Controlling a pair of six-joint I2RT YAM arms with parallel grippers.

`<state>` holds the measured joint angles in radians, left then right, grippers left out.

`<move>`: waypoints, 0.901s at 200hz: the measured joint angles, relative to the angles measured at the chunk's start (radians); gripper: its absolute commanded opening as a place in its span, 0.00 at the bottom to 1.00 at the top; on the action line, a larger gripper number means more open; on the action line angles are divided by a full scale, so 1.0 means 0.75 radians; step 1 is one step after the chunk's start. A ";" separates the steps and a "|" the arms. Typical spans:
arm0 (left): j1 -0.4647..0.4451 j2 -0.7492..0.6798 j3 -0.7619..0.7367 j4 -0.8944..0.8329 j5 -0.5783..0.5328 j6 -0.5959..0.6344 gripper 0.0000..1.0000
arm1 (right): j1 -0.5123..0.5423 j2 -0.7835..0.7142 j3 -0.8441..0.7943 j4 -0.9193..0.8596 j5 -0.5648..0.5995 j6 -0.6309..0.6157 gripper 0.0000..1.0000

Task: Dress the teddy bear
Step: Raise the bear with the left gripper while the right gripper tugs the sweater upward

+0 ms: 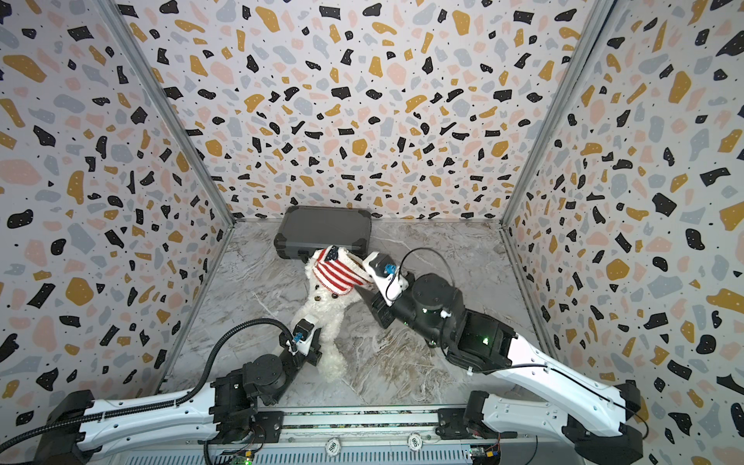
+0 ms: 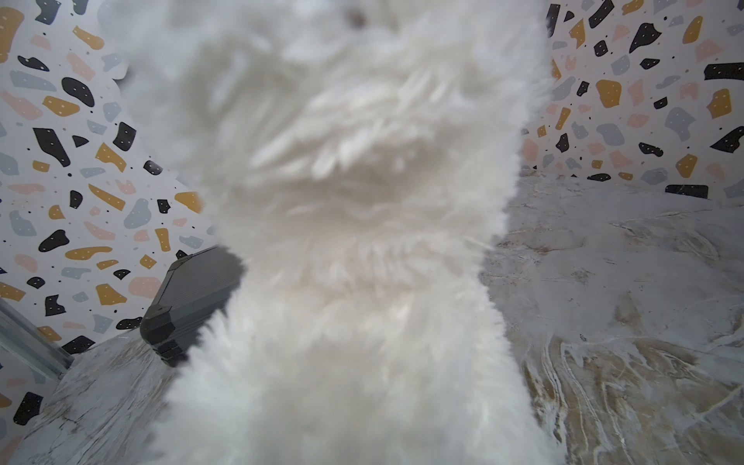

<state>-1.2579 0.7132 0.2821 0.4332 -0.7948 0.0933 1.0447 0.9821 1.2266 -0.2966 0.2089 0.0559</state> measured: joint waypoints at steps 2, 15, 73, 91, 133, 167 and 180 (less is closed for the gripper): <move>0.000 -0.001 0.000 0.000 0.000 0.001 0.00 | -0.027 0.004 0.011 -0.005 -0.018 0.004 0.42; 0.000 -0.005 -0.002 -0.001 0.000 0.001 0.00 | -0.160 0.029 0.075 -0.038 -0.091 0.040 0.39; 0.000 -0.018 -0.002 -0.008 0.000 0.001 0.00 | -0.412 0.243 0.264 -0.150 -0.411 0.061 0.29; 0.000 -0.019 -0.003 -0.008 0.000 0.001 0.00 | -0.424 0.309 0.275 -0.176 -0.486 0.048 0.28; 0.000 -0.036 -0.021 -0.012 0.001 0.001 0.00 | -0.425 0.409 0.298 -0.228 -0.633 0.031 0.25; 0.000 -0.051 -0.021 -0.017 0.001 0.001 0.00 | -0.425 0.414 0.299 -0.233 -0.727 0.023 0.23; 0.000 -0.053 -0.021 -0.017 0.000 0.001 0.00 | -0.418 0.414 0.299 -0.234 -0.747 0.022 0.23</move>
<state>-1.2579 0.6731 0.2661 0.4202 -0.7948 0.0937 0.7315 1.2922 1.4509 -0.4721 -0.3515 0.0723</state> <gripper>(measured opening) 0.169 0.235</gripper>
